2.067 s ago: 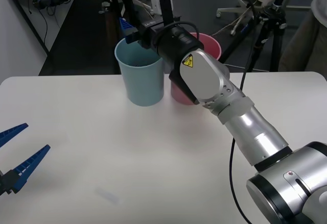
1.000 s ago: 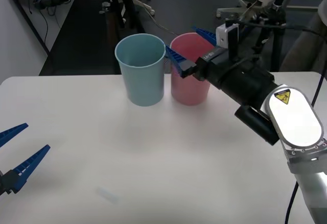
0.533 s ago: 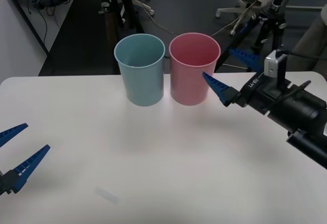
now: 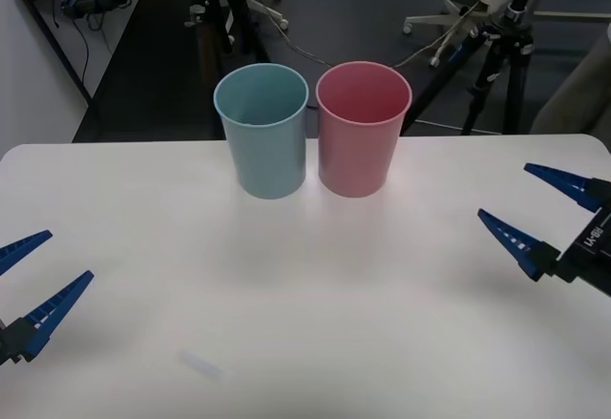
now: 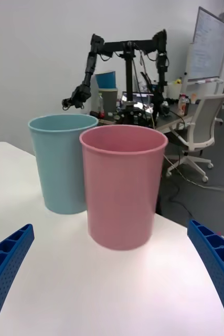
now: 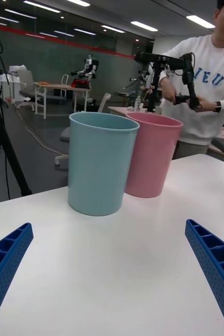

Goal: Grasp the object on the table and drop it into the matching bin: aluminum can to the light blue bin, PET bottle to the pink bin.

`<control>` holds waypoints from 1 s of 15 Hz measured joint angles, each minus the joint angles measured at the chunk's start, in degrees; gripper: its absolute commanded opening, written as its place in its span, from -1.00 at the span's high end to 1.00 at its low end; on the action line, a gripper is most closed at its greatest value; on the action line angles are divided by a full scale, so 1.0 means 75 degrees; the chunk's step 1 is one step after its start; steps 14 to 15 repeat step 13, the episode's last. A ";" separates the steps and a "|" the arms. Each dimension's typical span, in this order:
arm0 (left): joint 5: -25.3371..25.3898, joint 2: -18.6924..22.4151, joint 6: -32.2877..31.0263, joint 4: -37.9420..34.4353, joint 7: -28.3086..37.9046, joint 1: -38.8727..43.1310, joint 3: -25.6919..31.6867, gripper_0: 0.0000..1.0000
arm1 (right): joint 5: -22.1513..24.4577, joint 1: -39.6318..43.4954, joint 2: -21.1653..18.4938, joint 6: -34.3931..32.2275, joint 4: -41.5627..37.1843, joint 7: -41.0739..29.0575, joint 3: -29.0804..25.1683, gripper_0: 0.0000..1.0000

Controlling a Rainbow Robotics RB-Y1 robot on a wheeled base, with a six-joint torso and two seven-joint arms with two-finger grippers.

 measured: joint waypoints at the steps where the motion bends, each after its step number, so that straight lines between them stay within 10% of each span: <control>1: 0.0000 0.0000 0.0000 0.0000 0.0000 0.0000 0.0000 -1.00 | -0.0096 0.0245 -0.0001 -0.0048 0.0000 0.0002 -0.0255 -1.00; 15: 0.0000 0.0000 0.0000 0.0000 0.0000 0.0000 0.0000 -1.00 | -0.1141 0.1893 -0.0020 -0.0029 0.0000 0.0088 -0.1466 -1.00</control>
